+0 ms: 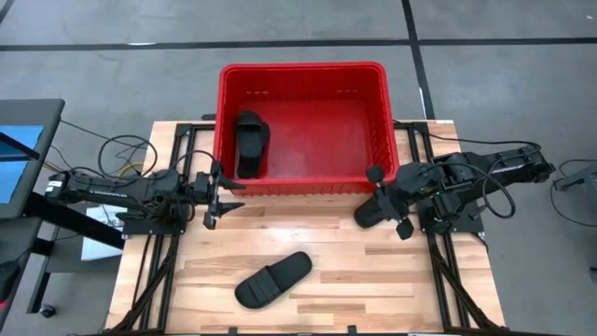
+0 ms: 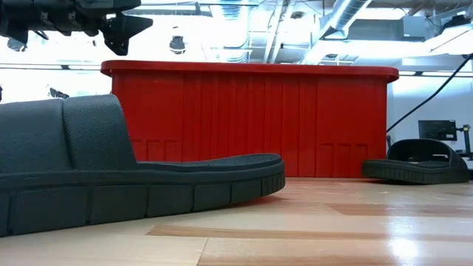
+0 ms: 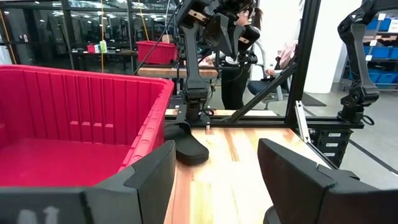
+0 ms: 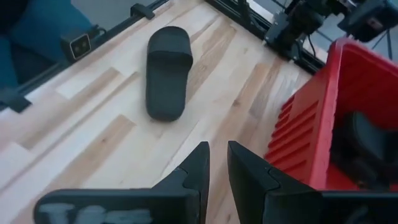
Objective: Pick and place slides into bin
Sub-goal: Put the left slide into the bin next to the other stacked slides
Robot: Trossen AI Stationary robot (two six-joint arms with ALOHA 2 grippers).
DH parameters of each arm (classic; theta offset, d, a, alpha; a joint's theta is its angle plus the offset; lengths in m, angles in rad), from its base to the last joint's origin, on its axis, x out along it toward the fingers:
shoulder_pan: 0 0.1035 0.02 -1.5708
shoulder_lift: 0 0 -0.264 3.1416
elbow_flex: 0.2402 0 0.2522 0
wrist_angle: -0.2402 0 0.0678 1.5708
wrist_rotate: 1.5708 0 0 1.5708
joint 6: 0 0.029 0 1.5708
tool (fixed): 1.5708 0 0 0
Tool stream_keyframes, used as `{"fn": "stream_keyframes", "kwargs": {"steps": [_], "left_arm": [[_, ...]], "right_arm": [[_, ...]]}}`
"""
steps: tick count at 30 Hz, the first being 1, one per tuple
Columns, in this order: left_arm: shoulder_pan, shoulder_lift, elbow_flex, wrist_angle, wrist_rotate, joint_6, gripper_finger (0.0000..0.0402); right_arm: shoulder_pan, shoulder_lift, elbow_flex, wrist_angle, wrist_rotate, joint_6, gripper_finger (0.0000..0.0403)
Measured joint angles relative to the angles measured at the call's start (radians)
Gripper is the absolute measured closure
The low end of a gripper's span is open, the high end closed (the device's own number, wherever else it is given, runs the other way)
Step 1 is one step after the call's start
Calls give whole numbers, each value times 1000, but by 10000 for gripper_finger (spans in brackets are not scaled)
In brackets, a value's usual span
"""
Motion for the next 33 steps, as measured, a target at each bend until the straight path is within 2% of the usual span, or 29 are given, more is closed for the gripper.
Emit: {"fn": "stream_keyframes", "kwargs": {"steps": [3,7,11,14,16,19,23,28,33], "left_arm": [[0,0,0,0,0,0,183],[0,0,0,0,0,0,183],[0,0,0,1,0,0,183],[0,0,0,1,0,0,183],[0,0,0,2,0,0,183],[0,0,0,2,0,0,183],[0,0,0,2,0,0,183],[0,0,0,3,0,0,183],[0,0,1,4,0,0,183]], "right_arm": [[0,0,0,0,0,-21,353],[0,2,0,17,-6,44,353],[0,2,0,136,-6,239,353],[0,2,0,245,-6,462,353],[0,2,0,304,-6,519,353],[-1,2,0,361,-5,514,353],[-1,2,0,369,-3,362,353],[-1,53,0,371,-3,425,353],[-1,167,0,434,1,456,353]]}}
